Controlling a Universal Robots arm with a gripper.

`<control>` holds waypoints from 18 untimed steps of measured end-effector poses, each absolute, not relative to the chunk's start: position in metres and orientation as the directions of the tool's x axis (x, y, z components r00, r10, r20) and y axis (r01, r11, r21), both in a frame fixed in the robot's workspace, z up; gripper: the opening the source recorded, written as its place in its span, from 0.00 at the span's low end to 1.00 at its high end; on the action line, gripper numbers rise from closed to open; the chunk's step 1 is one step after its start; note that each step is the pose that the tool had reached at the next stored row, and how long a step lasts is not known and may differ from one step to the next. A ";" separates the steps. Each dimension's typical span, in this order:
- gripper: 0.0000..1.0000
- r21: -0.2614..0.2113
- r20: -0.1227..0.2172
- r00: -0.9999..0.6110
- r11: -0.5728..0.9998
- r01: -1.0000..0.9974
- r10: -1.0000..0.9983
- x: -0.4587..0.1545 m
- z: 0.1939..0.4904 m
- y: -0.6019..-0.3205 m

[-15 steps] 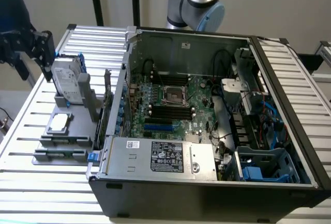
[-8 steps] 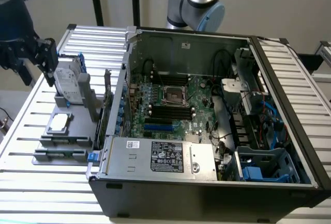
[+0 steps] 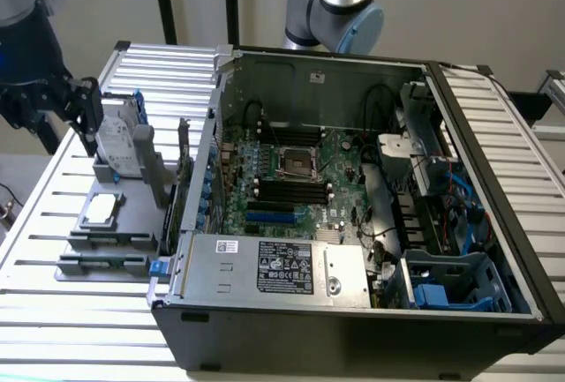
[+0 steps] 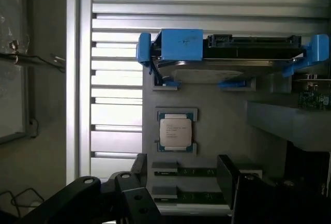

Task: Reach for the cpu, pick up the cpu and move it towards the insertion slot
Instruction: 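Pick up the cpu and move it towards the insertion slot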

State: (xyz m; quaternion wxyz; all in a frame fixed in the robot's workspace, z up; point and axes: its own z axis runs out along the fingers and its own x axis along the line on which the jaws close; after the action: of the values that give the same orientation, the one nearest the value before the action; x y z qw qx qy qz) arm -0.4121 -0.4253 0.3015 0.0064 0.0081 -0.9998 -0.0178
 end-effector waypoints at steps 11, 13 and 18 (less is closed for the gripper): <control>0.65 0.036 0.013 -1.000 0.999 -0.010 -0.010 -0.412 0.282 -0.425; 0.65 0.036 0.013 -1.000 0.999 -0.009 -0.010 -0.412 0.278 -0.425; 0.65 0.036 0.013 -1.000 0.999 -0.009 -0.009 -0.412 0.269 -0.425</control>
State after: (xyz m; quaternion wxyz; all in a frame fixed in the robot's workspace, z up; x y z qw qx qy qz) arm -0.4121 -0.4253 0.2689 0.0064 0.0046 -0.9998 -0.0178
